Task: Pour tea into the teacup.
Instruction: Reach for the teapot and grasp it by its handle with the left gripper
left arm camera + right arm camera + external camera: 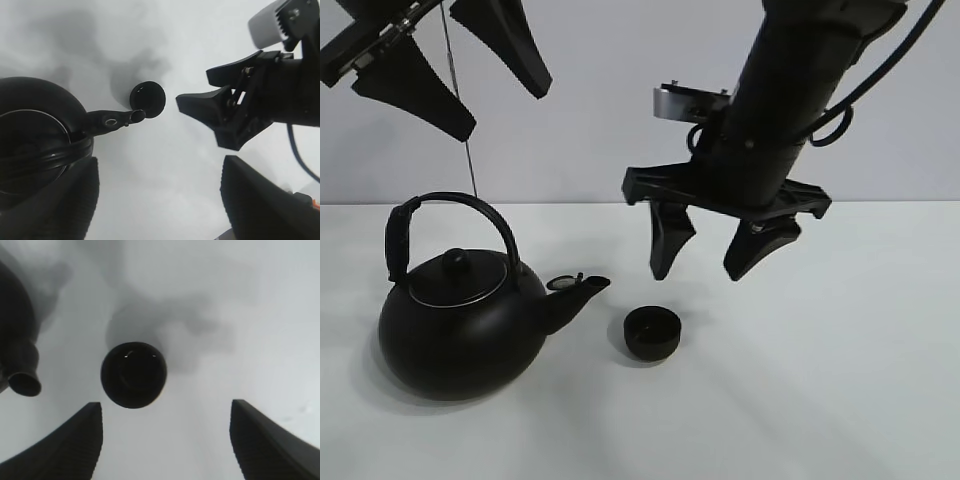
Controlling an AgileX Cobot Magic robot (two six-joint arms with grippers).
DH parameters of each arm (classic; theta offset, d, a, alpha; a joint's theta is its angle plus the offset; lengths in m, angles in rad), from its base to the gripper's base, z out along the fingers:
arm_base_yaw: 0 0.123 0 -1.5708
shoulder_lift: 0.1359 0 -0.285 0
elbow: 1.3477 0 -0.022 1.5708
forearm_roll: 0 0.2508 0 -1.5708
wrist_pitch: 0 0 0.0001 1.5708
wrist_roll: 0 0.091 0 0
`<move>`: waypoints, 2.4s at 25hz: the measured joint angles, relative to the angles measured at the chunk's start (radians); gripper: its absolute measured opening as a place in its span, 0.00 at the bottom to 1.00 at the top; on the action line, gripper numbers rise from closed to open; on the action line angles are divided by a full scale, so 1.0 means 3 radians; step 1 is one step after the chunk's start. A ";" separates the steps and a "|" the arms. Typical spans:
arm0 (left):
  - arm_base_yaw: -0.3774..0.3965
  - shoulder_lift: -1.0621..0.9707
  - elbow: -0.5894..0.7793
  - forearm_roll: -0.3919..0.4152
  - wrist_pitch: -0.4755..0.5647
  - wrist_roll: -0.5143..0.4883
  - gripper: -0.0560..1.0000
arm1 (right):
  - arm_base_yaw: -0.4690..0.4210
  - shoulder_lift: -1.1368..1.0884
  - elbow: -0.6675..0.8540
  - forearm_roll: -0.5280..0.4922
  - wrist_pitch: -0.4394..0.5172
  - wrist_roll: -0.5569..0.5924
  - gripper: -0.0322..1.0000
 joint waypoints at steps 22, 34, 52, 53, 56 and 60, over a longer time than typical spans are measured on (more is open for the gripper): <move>0.0000 0.0000 0.0000 0.0000 0.0000 0.0004 0.53 | -0.0709 -0.0904 0.0000 -0.0230 0.0914 -0.0003 0.51; 0.0000 0.0000 0.0000 0.0000 0.0000 0.0004 0.53 | -0.0709 -0.1003 0.0000 -0.0290 0.1021 -0.0003 0.51; 0.0000 0.0000 0.0000 -0.0003 -0.0069 0.0004 0.53 | -0.0709 -0.1003 0.0003 -0.0271 0.0913 -0.0003 0.51; 0.0000 0.0000 0.0000 -0.0003 -0.0087 0.0004 0.53 | -0.0709 -0.1003 0.0003 -0.0270 0.0902 -0.0003 0.51; 0.0000 0.0000 0.0000 0.0001 -0.0197 0.0009 0.53 | -0.0709 -0.1003 0.0003 -0.0263 0.0885 -0.0003 0.51; 0.0000 0.0000 0.0000 0.0073 -0.0440 0.0086 0.53 | -0.0709 -0.1003 0.0003 -0.0263 0.0827 -0.0003 0.51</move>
